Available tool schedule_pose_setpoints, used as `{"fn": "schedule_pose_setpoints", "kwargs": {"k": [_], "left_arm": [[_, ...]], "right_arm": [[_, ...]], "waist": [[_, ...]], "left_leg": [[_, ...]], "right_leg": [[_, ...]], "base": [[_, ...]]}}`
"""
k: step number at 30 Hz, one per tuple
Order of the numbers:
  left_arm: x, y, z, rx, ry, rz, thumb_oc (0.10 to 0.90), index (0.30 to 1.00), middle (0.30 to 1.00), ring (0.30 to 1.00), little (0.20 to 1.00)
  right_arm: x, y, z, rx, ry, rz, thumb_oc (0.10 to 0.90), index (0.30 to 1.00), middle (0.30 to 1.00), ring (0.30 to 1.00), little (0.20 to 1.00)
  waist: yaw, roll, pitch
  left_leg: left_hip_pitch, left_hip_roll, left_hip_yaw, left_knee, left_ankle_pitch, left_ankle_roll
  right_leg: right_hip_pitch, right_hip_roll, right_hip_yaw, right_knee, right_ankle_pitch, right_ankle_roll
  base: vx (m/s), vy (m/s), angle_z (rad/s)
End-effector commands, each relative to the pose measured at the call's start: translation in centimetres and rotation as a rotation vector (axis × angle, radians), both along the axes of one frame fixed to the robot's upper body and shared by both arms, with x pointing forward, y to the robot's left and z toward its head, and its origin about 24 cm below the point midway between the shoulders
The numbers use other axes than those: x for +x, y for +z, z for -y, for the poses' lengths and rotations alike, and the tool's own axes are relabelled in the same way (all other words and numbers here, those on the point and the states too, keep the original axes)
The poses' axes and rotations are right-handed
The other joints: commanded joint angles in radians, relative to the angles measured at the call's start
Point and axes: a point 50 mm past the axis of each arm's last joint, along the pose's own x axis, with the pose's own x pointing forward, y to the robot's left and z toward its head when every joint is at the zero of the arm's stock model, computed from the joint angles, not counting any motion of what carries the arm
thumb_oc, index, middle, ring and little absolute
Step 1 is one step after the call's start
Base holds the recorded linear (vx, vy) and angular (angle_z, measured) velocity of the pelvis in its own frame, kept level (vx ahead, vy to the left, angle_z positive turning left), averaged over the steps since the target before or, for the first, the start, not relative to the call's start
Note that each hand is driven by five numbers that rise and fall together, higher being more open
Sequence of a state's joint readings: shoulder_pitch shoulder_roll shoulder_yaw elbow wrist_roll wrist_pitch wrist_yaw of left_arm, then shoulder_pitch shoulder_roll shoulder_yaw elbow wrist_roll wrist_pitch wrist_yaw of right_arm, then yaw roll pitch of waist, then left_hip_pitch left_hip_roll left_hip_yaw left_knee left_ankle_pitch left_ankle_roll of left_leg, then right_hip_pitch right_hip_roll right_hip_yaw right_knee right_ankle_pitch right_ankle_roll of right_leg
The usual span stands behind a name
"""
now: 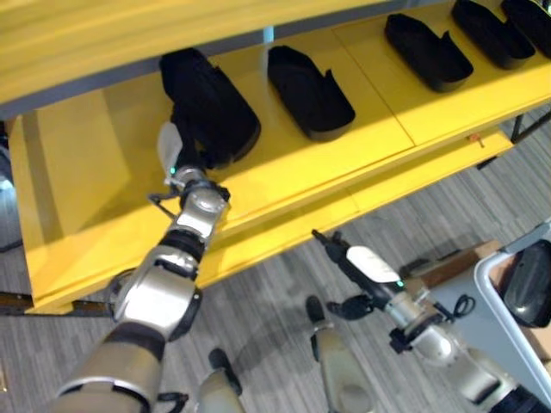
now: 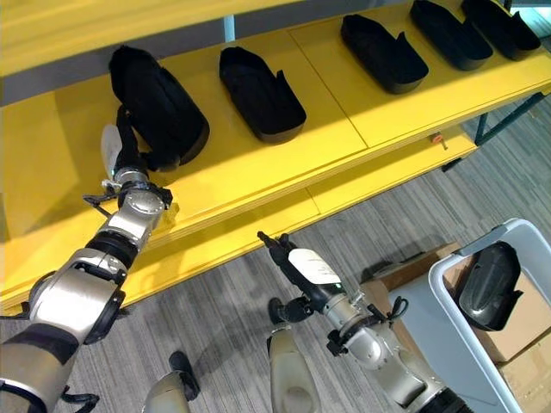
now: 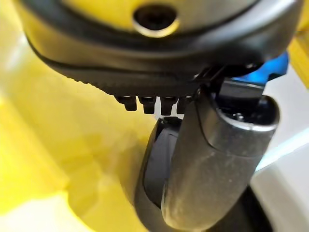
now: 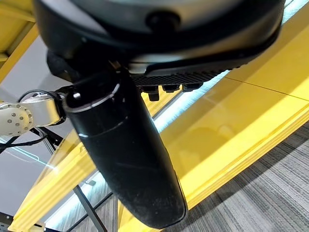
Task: Move parts from the plastic box to the shelf.
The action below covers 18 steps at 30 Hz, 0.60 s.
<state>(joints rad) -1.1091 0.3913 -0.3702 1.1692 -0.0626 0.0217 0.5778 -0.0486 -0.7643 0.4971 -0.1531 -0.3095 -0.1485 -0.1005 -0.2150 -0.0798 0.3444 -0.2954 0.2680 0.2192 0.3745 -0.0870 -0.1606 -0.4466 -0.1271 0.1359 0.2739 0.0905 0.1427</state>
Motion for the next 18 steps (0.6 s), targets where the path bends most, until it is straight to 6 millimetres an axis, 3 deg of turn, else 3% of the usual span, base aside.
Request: {"fn": "schedule_pose_setpoints", "kwargs": {"k": [1,10,18], "left_arm": [[-0.9,-0.4,-4.2,0.107,0.113,-0.049,0.900,1.000,1.000,1.000,1.000],[-2.1,0.9,-8.5,0.149,0.222,-0.062,0.900,1.000,1.000,1.000,1.000],[-4.0,1.0,-12.9,0.062,0.341,-0.076,0.900,1.000,1.000,1.000,1.000]], "right_arm": [[0.3,5.2,-1.5,0.131,0.109,0.230,0.900,1.000,1.000,1.000,1.000],[0.4,5.2,-1.4,0.124,0.118,0.209,0.900,1.000,1.000,1.000,1.000],[0.4,5.1,-1.1,0.118,0.116,0.181,0.900,1.000,1.000,1.000,1.000]], "waist": [[-0.002,-0.006,0.002],[0.008,-0.003,-0.002],[0.017,0.000,-0.012]], "left_leg": [[-0.011,-0.002,-0.082,0.016,0.028,0.004],[-0.009,-0.004,-0.082,0.018,0.029,0.004],[-0.009,-0.003,-0.082,0.019,0.031,0.002]], "right_leg": [[-0.003,-0.047,-0.010,0.018,0.038,0.053],[0.000,-0.047,-0.010,0.015,0.040,0.054],[0.006,-0.050,-0.013,0.014,0.040,0.055]], "base": [[0.00,0.000,0.00],[0.00,0.000,0.00],[0.00,0.000,0.00]]}}
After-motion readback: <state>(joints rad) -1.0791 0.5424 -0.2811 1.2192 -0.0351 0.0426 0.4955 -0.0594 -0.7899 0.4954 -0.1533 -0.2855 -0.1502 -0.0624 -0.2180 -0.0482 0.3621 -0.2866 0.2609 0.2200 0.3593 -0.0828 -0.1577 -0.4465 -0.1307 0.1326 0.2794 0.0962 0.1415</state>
